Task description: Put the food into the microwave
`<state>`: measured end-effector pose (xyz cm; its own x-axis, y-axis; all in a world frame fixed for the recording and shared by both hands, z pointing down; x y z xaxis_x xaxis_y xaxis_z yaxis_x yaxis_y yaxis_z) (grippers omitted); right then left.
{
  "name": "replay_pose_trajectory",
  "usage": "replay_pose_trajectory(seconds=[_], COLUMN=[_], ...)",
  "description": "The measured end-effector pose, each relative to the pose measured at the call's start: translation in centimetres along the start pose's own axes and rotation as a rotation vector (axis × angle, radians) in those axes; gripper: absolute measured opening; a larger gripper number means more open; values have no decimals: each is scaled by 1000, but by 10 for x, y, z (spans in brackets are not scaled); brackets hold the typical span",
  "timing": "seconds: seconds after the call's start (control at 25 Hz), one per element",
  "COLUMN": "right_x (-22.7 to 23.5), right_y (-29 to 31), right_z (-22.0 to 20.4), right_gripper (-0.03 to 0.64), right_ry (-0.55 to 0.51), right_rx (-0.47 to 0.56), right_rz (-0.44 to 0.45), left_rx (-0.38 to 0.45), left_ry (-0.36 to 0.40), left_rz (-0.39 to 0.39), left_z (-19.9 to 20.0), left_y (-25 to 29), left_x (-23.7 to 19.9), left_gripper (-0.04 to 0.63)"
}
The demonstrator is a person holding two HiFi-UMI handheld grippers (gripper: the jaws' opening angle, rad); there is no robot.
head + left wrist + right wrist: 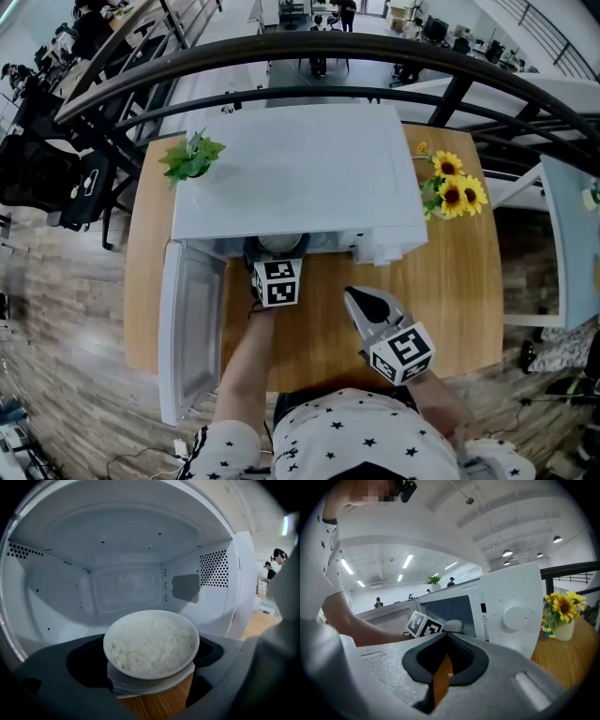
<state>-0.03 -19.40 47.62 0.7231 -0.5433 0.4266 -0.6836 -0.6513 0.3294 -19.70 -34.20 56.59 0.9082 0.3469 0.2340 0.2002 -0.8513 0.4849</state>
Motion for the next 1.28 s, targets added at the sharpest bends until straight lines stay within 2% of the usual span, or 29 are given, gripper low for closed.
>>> replay_pose_trajectory(seconds=[0.64, 0.96, 1.12, 1.28], right_x=[-4, -13, -23, -29], right_y=[-10, -20, -28, -35], right_z=[-1, -1, -4, -5], right_gripper=[5, 5, 5, 5], right_ry=[-14, -18, -25, -31], right_rx=[7, 23, 28, 38], right_rz=[7, 5, 13, 11], left_rx=[10, 9, -17, -1], left_ry=[-29, -61, -77, -87], left_rz=[-15, 3, -6, -7], left_z=[-1, -3, -7, -4], left_y=[-5, -26, -42, -60], left_x=[1, 7, 15, 21], left_gripper=[499, 499, 499, 499])
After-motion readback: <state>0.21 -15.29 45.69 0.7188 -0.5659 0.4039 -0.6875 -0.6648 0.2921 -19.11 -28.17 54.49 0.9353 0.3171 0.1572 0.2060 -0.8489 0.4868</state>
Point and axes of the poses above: the fingertips, and each gripper's own axes: y forward along the fingers, x to its right, z out of its top, the point moved 8 cm from there along -y, backward along the fingers, and after that the axes turned 11 degrees about y, right-handed, at the moved point
